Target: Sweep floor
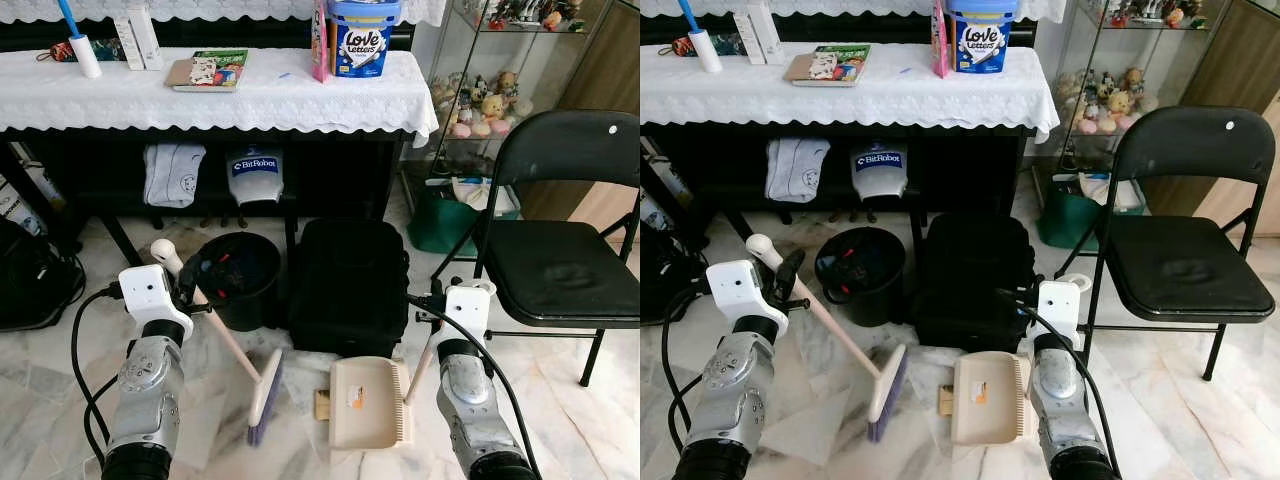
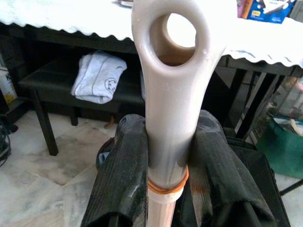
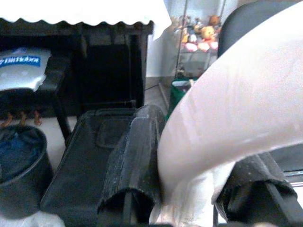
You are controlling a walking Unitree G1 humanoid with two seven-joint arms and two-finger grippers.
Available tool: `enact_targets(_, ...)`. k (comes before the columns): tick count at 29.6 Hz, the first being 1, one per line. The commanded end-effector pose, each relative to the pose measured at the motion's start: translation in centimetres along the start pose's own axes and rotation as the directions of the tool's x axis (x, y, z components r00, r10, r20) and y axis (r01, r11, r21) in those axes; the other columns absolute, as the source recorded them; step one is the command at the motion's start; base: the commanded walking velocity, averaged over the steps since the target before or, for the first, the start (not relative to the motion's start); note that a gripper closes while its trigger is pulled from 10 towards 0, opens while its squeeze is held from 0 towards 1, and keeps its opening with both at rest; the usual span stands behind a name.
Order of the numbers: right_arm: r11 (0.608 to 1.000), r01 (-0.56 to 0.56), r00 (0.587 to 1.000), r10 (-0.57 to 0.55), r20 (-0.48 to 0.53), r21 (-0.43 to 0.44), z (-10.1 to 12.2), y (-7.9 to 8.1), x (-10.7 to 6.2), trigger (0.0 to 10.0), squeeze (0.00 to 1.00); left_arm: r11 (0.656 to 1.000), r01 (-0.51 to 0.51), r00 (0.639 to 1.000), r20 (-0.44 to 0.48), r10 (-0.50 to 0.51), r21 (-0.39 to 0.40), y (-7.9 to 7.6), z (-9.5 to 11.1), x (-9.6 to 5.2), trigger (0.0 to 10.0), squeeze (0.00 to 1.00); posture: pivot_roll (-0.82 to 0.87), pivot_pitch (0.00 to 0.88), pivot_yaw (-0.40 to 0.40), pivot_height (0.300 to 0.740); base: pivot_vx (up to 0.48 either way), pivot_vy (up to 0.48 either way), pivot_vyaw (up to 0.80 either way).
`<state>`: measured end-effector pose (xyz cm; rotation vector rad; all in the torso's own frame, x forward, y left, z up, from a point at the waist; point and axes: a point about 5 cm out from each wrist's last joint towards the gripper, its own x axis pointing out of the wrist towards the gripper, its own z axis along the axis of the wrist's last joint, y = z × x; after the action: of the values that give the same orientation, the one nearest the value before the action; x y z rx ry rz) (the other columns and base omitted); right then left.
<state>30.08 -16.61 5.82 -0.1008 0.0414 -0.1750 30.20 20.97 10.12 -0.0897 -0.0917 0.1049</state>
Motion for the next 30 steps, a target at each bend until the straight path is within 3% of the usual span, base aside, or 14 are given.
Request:
enact_targets(1, 0.999, 0.025, 0.995, -0.027, 0.100, 0.021, 2.1, -0.5, 0.7, 10.0, 0.00, 1.000, 0.010, 0.999, 0.045, -0.010, 0.001, -0.4, 0.8, 0.4, 10.0, 0.00, -0.01, 0.049, -0.010, 0.740, 0.000, -0.480, 0.00)
enact_targets(12, 1.000, 0.024, 0.994, -0.026, 0.108, 0.015, 2.4, -0.5, 0.6, 10.0, 0.00, 1.000, 0.004, 0.999, 0.047, -0.004, -0.004, -0.4, 0.7, 0.4, 10.0, 0.00, -0.01, 0.047, -0.013, 0.740, 0.000, -0.464, 0.00)
enact_targets(23, 1.000, 0.019, 0.992, -0.021, 0.128, 0.017, 2.9, -0.4, 0.2, 10.0, 0.00, 1.000, -0.007, 0.999, 0.045, 0.008, -0.021, -0.4, 0.5, 0.4, 10.0, 0.00, -0.01, 0.034, -0.015, 0.740, 0.000, 0.000, 0.00)
enact_targets(30, 1.000, 0.016, 0.994, -0.017, 0.112, 0.008, 2.5, -0.5, -0.2, 10.0, 0.00, 0.994, 0.103, 0.991, -0.078, -0.106, -0.045, -2.0, -1.6, 0.3, 10.0, 0.00, -0.01, 0.030, -0.014, 0.740, 0.000, 0.000, 0.00)
